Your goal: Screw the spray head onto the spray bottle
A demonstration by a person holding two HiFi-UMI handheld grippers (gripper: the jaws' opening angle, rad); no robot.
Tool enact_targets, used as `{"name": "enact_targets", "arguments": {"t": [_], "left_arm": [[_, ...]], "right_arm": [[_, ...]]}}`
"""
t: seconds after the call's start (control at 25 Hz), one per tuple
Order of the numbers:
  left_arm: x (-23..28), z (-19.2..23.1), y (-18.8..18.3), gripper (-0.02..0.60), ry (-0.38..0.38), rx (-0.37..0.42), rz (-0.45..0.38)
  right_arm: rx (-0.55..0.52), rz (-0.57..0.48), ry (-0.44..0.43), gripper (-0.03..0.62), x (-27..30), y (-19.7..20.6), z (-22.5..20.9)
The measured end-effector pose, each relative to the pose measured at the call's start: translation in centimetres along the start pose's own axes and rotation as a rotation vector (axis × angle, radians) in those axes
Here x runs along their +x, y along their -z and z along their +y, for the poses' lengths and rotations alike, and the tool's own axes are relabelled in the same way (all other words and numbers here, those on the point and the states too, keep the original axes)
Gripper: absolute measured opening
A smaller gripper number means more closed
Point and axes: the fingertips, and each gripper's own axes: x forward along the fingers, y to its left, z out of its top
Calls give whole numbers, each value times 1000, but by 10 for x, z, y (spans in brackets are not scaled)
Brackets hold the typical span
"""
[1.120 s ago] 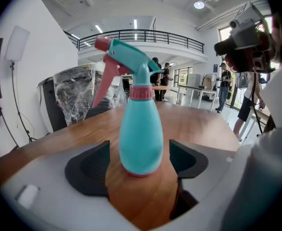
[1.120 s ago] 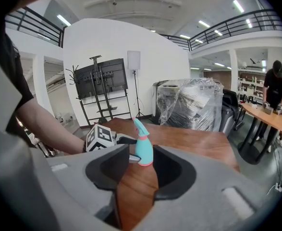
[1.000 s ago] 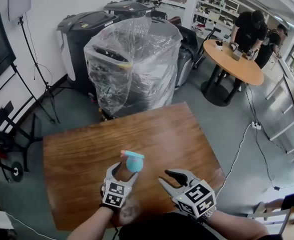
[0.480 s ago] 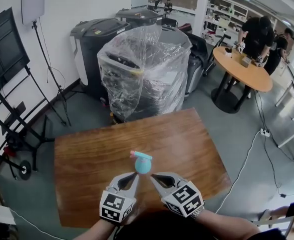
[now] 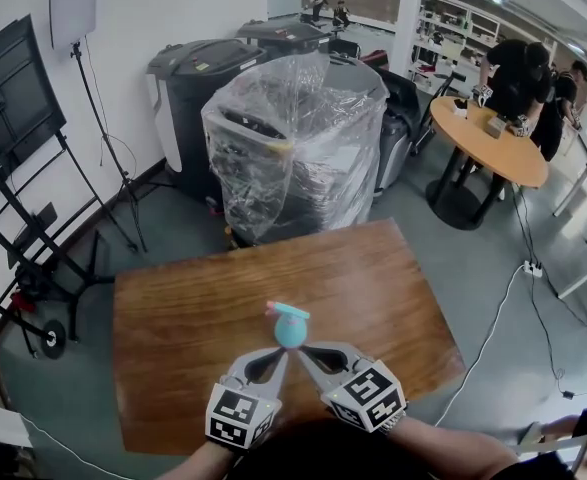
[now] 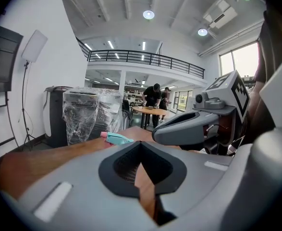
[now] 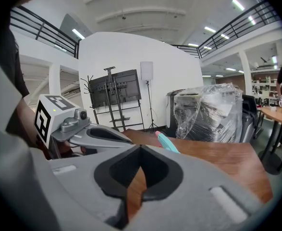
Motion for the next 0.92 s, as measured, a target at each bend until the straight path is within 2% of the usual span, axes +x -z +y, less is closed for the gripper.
{"name": "enact_targets", "arguments": {"t": [0.92], "left_arm": [[0,-1,3,15,-23,-23,21]], "right_arm": [[7,1,-6,-9,-4,2,1]]}}
